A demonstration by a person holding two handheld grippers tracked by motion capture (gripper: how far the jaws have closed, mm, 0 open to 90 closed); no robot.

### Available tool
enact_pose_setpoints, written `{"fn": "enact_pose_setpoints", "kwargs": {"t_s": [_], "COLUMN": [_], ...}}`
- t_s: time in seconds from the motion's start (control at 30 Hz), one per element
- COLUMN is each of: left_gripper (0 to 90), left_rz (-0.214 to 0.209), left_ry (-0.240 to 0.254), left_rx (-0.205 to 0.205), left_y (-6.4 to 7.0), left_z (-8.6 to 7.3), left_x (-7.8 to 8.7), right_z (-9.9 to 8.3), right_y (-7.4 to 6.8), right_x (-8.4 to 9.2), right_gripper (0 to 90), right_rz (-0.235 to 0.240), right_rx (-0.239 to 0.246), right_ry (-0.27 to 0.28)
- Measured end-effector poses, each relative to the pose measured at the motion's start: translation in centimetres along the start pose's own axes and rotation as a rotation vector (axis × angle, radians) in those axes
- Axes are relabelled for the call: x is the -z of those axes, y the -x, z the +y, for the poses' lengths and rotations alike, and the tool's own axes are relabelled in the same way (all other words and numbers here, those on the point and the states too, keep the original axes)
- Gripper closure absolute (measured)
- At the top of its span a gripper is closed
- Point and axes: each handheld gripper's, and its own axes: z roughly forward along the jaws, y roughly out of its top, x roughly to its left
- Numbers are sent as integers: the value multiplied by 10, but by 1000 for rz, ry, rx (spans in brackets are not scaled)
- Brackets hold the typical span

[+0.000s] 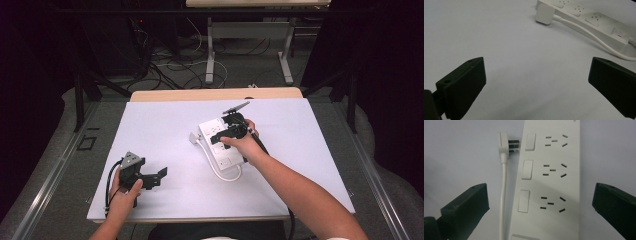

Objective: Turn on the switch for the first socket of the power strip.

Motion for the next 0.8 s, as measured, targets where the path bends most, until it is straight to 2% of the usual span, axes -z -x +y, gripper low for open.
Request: {"fn": "enact_pose_setpoints", "kwargs": {"t_s": [0.13, 0.17, 0.27, 0.47, 0.5, 0.53, 0.57, 0.63, 0.67, 0.8], "left_gripper": [13, 13, 13, 14, 14, 14, 14, 14, 14, 14], "left_rz": [0, 3, 2, 7, 7, 7, 6, 6, 6, 6], "left_ry": [0, 3, -1, 5, 4, 4, 4, 5, 5, 7], "left_rx": [1, 2, 4, 1, 1, 1, 6, 10, 11, 10], "left_y": [0, 0, -1, 0, -1, -1, 0, 0, 0, -1], "left_z": [0, 0, 0, 0, 0, 0, 0, -1, -1, -1], "left_x": [0, 0, 0, 0, 0, 0, 0, 0, 0, 0], "right_z": [1, 1, 2, 2, 2, 2, 2, 1, 1, 1], "right_y": [2, 1, 2, 4, 3, 4, 3, 3, 5, 6], "right_x": [1, 3, 4, 7, 8, 8, 10, 12, 13, 19], "right_gripper": [0, 0, 0, 0, 0, 0, 0, 0, 0, 0], "right_rz": [-14, -33, -23, -1, -8, -9, -10, -28, -33, -74], "right_rx": [21, 19, 7, 36, 28, 46, 41, 51, 74, 91], "right_ry": [47, 33, 40, 63, 55, 58, 58, 59, 69, 85]}}
